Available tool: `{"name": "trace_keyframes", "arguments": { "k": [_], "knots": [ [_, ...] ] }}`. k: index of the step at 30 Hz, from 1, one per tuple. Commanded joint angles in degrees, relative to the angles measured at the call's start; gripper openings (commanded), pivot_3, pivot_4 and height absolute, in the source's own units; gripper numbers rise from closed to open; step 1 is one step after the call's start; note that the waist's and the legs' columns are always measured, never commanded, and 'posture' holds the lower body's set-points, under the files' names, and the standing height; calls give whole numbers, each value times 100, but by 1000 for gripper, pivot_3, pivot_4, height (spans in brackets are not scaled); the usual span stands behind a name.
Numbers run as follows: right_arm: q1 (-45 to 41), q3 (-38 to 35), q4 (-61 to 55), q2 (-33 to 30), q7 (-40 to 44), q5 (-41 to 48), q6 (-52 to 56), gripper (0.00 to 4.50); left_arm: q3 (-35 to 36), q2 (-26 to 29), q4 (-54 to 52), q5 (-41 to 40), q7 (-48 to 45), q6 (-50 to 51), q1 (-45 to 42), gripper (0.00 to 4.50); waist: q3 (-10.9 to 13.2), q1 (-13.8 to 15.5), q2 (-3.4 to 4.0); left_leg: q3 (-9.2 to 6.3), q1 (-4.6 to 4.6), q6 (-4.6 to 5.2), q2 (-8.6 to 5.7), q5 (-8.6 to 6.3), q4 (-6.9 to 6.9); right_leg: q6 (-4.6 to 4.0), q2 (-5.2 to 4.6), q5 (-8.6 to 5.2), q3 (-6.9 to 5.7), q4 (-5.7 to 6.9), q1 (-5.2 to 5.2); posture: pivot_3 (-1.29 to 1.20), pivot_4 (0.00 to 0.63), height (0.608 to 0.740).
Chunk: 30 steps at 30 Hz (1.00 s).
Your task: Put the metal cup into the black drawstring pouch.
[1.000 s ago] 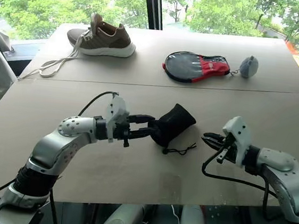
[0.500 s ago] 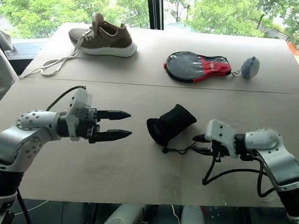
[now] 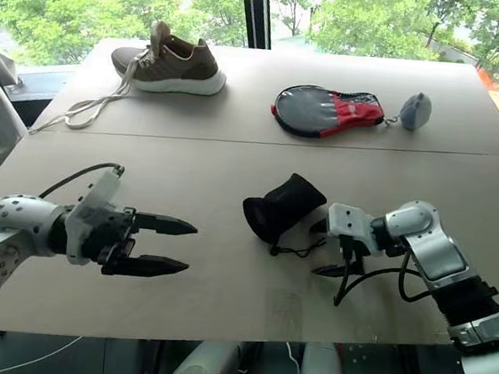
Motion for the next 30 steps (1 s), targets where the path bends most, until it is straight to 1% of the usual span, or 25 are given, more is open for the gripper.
{"name": "trace_keyframes", "arguments": {
  "k": [1,2,3,5,6,7,8,9,11,12,17,21,23,24,26,28,30],
  "knots": [
    [-19,4,90,111,22,-113,-193,4480,-1,79,-200,170,-179,-401,-201,3200,0,-5,1,1,1,0,0,0,-2,0,0,0,-1,0,0,0,150,740],
    [-12,18,162,116,4,-189,-290,4480,-46,84,-185,315,-187,-553,-259,3200,0,-11,0,2,1,0,0,0,-2,0,0,0,-1,0,0,0,150,740],
    [-4,15,204,121,-9,-230,-336,3954,-89,100,-168,459,-193,-696,-292,3200,0,-12,0,2,3,0,0,0,-3,0,0,0,-1,0,0,0,150,740],
    [9,-25,239,144,-17,-230,-349,3274,-159,61,-127,611,-179,-889,-400,3200,0,-15,0,6,5,0,0,0,-5,0,0,0,-2,0,0,0,150,740],
    [14,-34,244,145,-17,-234,-348,2735,-176,28,-121,594,-151,-887,-464,3200,0,-15,0,7,8,1,0,1,-9,0,0,0,-2,-1,1,0,150,740],
    [26,-25,238,130,-9,-262,-385,2402,-182,5,-120,594,-142,-911,-502,3200,0,-14,0,8,9,2,0,1,-13,0,0,0,-1,-2,0,0,150,740],
    [46,-20,240,117,-16,-298,-436,1894,-200,-8,-116,610,-133,-937,-546,3200,0,-14,0,7,8,2,0,1,-15,0,0,0,-1,-3,-1,0,150,740],
    [76,-22,226,108,-17,-321,-470,1496,-214,-27,-109,607,-120,-947,-585,3200,0,-13,0,6,9,2,0,1,-18,0,0,0,-2,-5,-1,0,150,740],
    [129,-44,176,115,-37,-333,-486,437,-252,-54,-84,607,-107,-949,-647,3200,0,-12,0,5,9,3,0,2,-21,0,0,0,-4,-7,-1,0,150,740],
    [156,-51,130,105,-49,-341,-491,47,-277,-66,-59,622,-106,-960,-671,3200,0,-13,0,6,9,3,1,2,-22,0,0,0,-4,-8,-1,0,150,740],
    [342,-157,-128,-57,-61,-338,-488,47,-431,-133,80,835,-70,-1124,-791,3200,0,-4,0,6,11,3,0,2,-21,0,0,0,-4,-6,0,0,150,740],
    [476,-719,-728,-77,-513,29,14,47,-499,-265,171,885,32,-1162,-966,3200,1,1,0,5,10,4,0,2,-21,0,0,0,-4,-7,0,0,150,740],
    [368,-1112,-963,27,-856,278,292,47,-546,-362,230,897,211,-1064,-1146,3200,2,-3,1,6,9,4,0,2,-21,0,0,0,-4,-5,-2,0,150,740],
    [267,-1330,-987,130,-1103,348,214,47,-582,-432,276,913,321,-1016,-1263,3200,2,-11,1,5,9,3,0,2,-21,0,0,0,-3,-2,-3,0,150,740],
    [3,-1705,-882,357,-1768,198,-186,47,-661,-558,400,943,548,-869,-1492,3200,2,-26,1,8,13,2,0,2,-21,0,0,1,-1,3,-3,0,150,740],
    [-326,-1885,-668,412,-2407,-353,-1093,47,-725,-755,596,982,730,-852,-1768,3200,3,-20,1,12,18,2,0,2,-22,-1,1,1,1,6,-3,0,150,740],
    [-646,-1927,-503,371,-2876,-870,-1908,47,-777,-902,759,948,796,-814,-2030,3200,3,-16,1,13,22,3,0,4,-26,0,1,1,0,5,-2,0,150,740]
  ]
}}
